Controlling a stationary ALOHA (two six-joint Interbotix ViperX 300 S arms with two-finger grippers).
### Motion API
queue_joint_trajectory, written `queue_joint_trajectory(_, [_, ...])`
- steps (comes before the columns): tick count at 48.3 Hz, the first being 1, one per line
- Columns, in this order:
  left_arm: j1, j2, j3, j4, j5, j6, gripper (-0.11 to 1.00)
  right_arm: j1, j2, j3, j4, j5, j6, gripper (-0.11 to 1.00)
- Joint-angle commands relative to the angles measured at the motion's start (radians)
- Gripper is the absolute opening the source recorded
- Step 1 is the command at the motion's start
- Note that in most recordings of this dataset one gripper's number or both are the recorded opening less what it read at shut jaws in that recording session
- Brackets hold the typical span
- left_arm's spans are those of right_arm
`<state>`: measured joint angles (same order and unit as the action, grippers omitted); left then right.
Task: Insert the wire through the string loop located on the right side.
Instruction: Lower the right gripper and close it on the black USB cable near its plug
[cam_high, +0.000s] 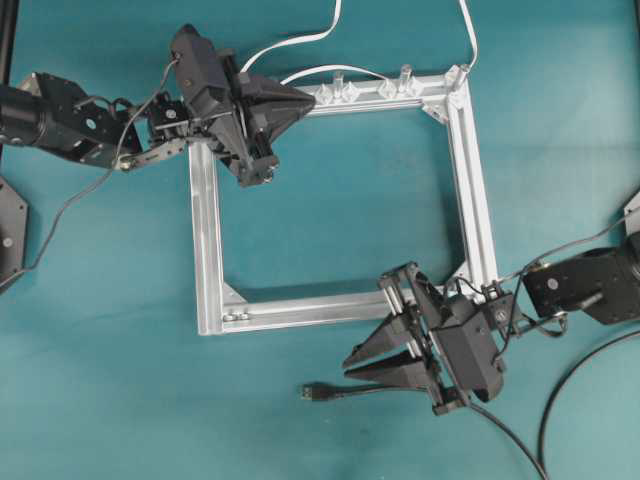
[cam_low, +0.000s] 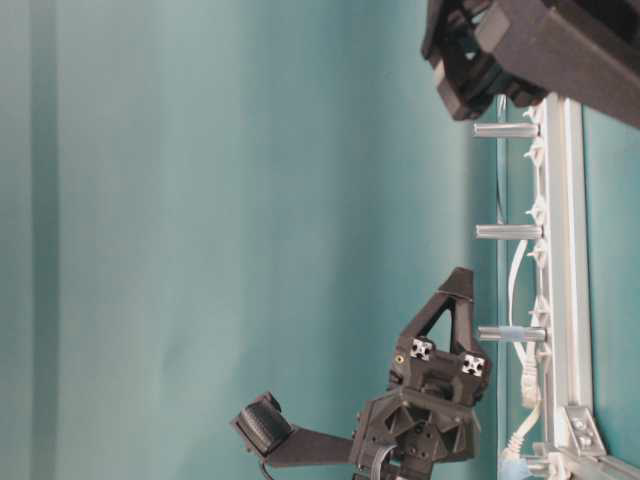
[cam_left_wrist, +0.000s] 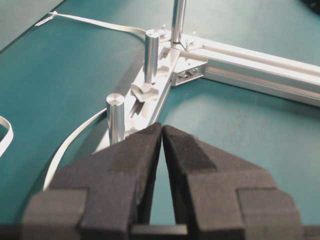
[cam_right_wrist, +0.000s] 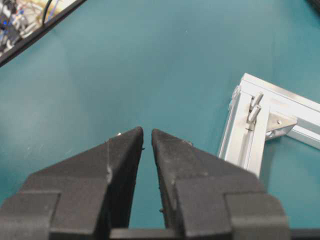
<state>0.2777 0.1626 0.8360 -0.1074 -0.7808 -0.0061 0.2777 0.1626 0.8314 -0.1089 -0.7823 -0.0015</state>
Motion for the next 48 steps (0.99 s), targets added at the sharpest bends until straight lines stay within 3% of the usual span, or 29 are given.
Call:
queue_joint_trajectory(1, [-0.014,-0.038,-0.017,0.060,0.005,0.000,0.15,0.011,-0.014,-0.012,0.002,-0.005,0.014,0.24])
queue_joint_trajectory(3, [-0.015,-0.043,-0.017,0.055,0.017,-0.002,0.13,0.015,-0.014,-0.014,0.002,0.008,0.015,0.23])
queue_joint_trajectory(7, [-0.017,-0.057,-0.015,0.055,0.052,-0.002,0.00,0.020,-0.015,-0.017,0.002,0.052,0.031,0.05])
queue_joint_trajectory(12, [-0.017,-0.072,-0.012,0.055,0.091,-0.002,0.00,0.032,-0.017,-0.023,0.002,0.103,0.058,-0.07])
queue_joint_trajectory(15, [-0.017,-0.080,-0.012,0.055,0.106,-0.003,0.00,0.038,-0.017,-0.025,0.002,0.106,0.078,-0.07])
queue_joint_trajectory(23, [-0.018,-0.097,-0.011,0.055,0.132,-0.003,0.00,0.054,-0.015,-0.035,0.038,0.098,0.143,0.12])
queue_joint_trajectory(30, [-0.020,-0.101,-0.011,0.055,0.147,-0.003,0.01,0.069,-0.015,-0.038,0.133,0.097,0.152,0.53])
queue_joint_trajectory(32, [-0.020,-0.101,-0.011,0.054,0.150,-0.005,0.06,0.074,-0.015,-0.037,0.167,0.095,0.150,0.65])
queue_joint_trajectory(36, [-0.021,-0.101,-0.011,0.054,0.163,-0.012,0.27,0.080,-0.014,-0.035,0.221,0.089,0.144,0.84])
queue_joint_trajectory(43, [-0.021,-0.103,-0.011,0.054,0.184,-0.020,0.67,0.095,-0.002,-0.035,0.284,0.083,0.144,0.84])
queue_joint_trajectory(48, [-0.021,-0.101,-0.012,0.054,0.192,-0.020,0.86,0.114,0.011,-0.040,0.313,0.083,0.144,0.84])
